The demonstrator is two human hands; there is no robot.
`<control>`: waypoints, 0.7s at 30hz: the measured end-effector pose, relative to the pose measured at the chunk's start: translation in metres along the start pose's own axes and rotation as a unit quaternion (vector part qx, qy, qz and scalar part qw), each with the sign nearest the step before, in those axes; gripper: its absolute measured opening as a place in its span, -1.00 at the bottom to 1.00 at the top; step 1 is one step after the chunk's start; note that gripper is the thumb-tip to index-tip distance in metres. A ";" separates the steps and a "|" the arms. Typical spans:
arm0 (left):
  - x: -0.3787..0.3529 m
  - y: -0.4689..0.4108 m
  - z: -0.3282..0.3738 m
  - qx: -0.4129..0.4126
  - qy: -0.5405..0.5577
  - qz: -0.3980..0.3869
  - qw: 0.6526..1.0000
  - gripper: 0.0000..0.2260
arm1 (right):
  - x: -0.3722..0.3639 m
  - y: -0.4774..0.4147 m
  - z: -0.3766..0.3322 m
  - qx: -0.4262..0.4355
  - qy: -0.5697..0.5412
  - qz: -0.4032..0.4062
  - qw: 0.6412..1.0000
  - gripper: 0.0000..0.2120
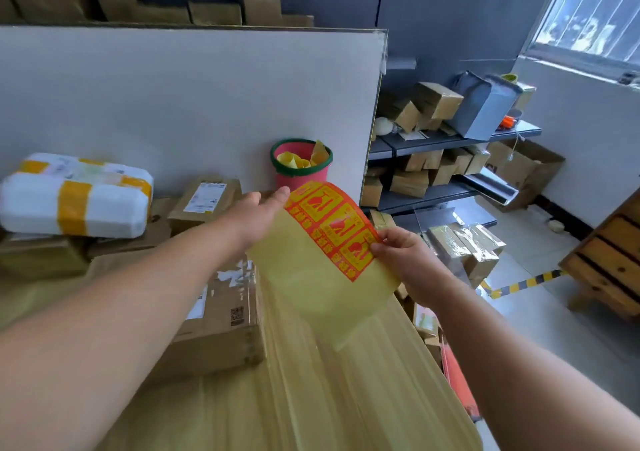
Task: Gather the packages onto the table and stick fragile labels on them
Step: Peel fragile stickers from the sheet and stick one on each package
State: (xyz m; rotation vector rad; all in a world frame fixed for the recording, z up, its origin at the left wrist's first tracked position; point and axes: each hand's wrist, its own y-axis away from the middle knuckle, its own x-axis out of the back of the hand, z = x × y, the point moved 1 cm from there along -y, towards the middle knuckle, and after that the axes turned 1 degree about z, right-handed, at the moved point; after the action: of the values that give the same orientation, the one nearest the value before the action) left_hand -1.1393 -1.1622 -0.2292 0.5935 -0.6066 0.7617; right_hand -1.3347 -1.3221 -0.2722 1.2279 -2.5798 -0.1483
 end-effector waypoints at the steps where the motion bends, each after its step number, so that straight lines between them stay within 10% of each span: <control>1: 0.010 0.005 -0.003 0.010 0.040 -0.013 0.999 -0.26 | -0.005 0.001 -0.006 0.000 0.008 -0.008 1.000 -0.88; 6: 0.053 0.038 -0.031 0.013 0.215 -0.010 0.976 -0.88 | -0.044 0.002 -0.024 0.006 0.069 -0.030 0.997 -0.90; 13: 0.101 0.089 -0.088 0.012 0.189 0.015 0.982 -0.82 | -0.125 0.016 -0.022 0.000 0.181 0.005 0.983 -0.88; 16: 0.111 0.106 -0.110 0.011 0.177 0.042 0.983 -0.88 | -0.169 0.036 -0.035 0.078 0.302 0.112 0.944 -0.61; 21: 0.122 0.128 -0.133 -0.013 0.175 0.063 0.982 -0.90 | -0.247 0.082 -0.060 0.254 0.263 0.096 0.926 -0.74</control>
State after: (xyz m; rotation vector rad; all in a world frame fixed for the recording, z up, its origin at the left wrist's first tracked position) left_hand -1.1303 -0.9429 -0.2011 0.3865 -0.3294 0.9520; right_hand -1.2299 -1.0778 -0.2481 0.9652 -2.2832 0.8247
